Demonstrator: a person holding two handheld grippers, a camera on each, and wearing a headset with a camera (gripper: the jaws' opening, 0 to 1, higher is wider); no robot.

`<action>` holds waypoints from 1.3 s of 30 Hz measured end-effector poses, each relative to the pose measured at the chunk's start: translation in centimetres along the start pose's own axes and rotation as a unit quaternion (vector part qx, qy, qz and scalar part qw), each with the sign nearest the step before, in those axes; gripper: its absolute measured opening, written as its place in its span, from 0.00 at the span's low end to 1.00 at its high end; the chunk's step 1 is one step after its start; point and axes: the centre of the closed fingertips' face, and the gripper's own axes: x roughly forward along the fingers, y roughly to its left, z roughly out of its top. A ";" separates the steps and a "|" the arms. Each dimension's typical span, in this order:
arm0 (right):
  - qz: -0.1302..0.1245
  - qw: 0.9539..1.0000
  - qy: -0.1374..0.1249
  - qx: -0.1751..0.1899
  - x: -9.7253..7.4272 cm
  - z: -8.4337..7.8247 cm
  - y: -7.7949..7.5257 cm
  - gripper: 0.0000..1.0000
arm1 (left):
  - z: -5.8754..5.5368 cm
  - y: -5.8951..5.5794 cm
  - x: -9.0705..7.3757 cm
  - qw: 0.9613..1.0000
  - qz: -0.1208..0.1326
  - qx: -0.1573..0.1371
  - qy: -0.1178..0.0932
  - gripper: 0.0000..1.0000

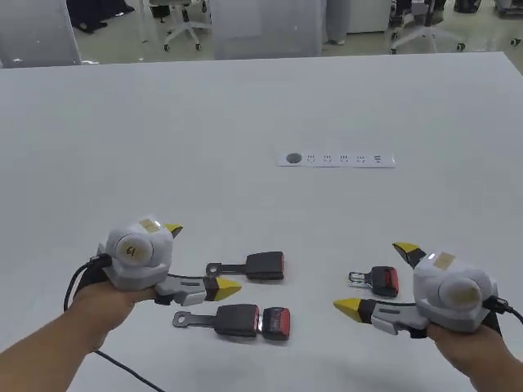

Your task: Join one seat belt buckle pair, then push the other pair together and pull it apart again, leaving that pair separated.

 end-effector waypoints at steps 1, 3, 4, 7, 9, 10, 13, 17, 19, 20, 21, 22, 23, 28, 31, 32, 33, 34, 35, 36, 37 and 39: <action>0.000 1.000 0.001 0.001 -0.1 -0.1 0.1 0.94 | 0.0 0.0 -0.1 1.000 0.001 -0.003 -0.002 1.00; -0.002 1.000 0.002 0.000 -0.2 -0.4 0.3 0.94 | -0.3 -0.3 -0.4 1.000 0.000 -0.007 -0.005 1.00; -0.004 1.000 0.002 0.003 -0.4 -0.4 0.5 0.94 | -0.5 -0.5 -0.6 1.000 -0.002 -0.006 -0.005 1.00; -0.009 1.000 0.005 0.005 -0.8 -0.7 0.8 0.94 | -1.1 -0.9 -1.0 1.000 -0.011 0.001 -0.002 1.00; -0.013 1.000 0.006 0.009 -1.0 -0.8 1.0 0.94 | -1.4 -1.0 -1.2 1.000 -0.017 0.003 -0.004 1.00; -0.016 1.000 0.005 0.010 -1.1 -0.8 1.2 0.94 | -1.4 -1.0 -1.3 1.000 -0.020 0.002 -0.006 1.00; -0.026 0.999 0.015 0.017 -1.4 -1.2 1.8 0.95 | -2.0 -1.1 -1.9 1.000 -0.028 0.000 -0.012 1.00; -0.033 0.999 0.015 0.018 -2.1 -1.1 2.9 0.96 | -3.4 -1.4 -2.6 0.999 -0.035 -0.012 -0.016 1.00; -0.036 0.999 0.020 0.016 -2.4 -1.4 3.2 0.96 | -4.1 -1.6 -3.1 0.999 -0.034 -0.019 -0.016 1.00; -0.038 0.999 0.021 0.016 -2.6 -1.4 3.4 0.96 | -4.4 -1.6 -3.3 0.999 -0.035 -0.025 -0.017 1.00; -0.041 0.999 0.023 0.016 -2.9 -1.5 3.6 0.96 | -4.7 -1.7 -3.6 0.999 -0.035 -0.032 -0.020 1.00; -0.044 0.999 0.023 0.016 -3.1 -1.5 3.7 0.96 | -4.9 -1.7 -3.8 0.999 -0.036 -0.033 -0.019 1.00; -0.045 0.999 0.024 0.016 -3.3 -1.6 3.9 0.96 | -5.2 -1.7 -4.0 0.999 -0.036 -0.034 -0.019 1.00; -0.053 0.998 0.029 0.020 -3.9 -1.8 4.4 0.97 | -5.4 -1.3 -5.0 0.998 -0.035 -0.040 -0.024 0.99; -0.056 0.998 0.030 0.021 -4.1 -1.9 4.6 0.97 | -5.4 -1.2 -5.3 0.998 -0.032 -0.043 -0.027 0.99; -0.057 0.998 0.031 0.021 -4.2 -2.0 4.7 0.97 | -5.4 -1.2 -5.4 0.998 -0.033 -0.045 -0.028 0.99; -0.058 0.998 0.032 0.021 -4.3 -2.1 4.8 0.97 | -5.4 -1.3 -5.4 0.998 -0.033 -0.045 -0.028 0.98; -0.059 0.998 0.032 0.021 -4.4 -2.1 4.9 0.97 | -5.4 -1.3 -5.4 0.998 -0.033 -0.044 -0.028 0.98; -0.059 0.997 0.033 0.022 -4.5 -2.3 5.1 0.97 | -5.5 -1.3 -5.4 0.998 -0.032 -0.044 -0.029 0.98; -0.059 0.997 0.033 0.023 -4.6 -2.3 5.1 0.97 | -5.5 -1.3 -5.5 0.998 -0.031 -0.044 -0.029 0.98; -0.060 0.997 0.033 0.023 -4.6 -2.4 5.2 0.97 | -5.4 -1.3 -5.5 0.998 -0.030 -0.045 -0.031 0.98; -0.060 0.997 0.035 0.025 -4.8 -2.5 5.4 0.97 | -5.3 -1.3 -5.6 0.998 -0.029 -0.048 -0.034 0.98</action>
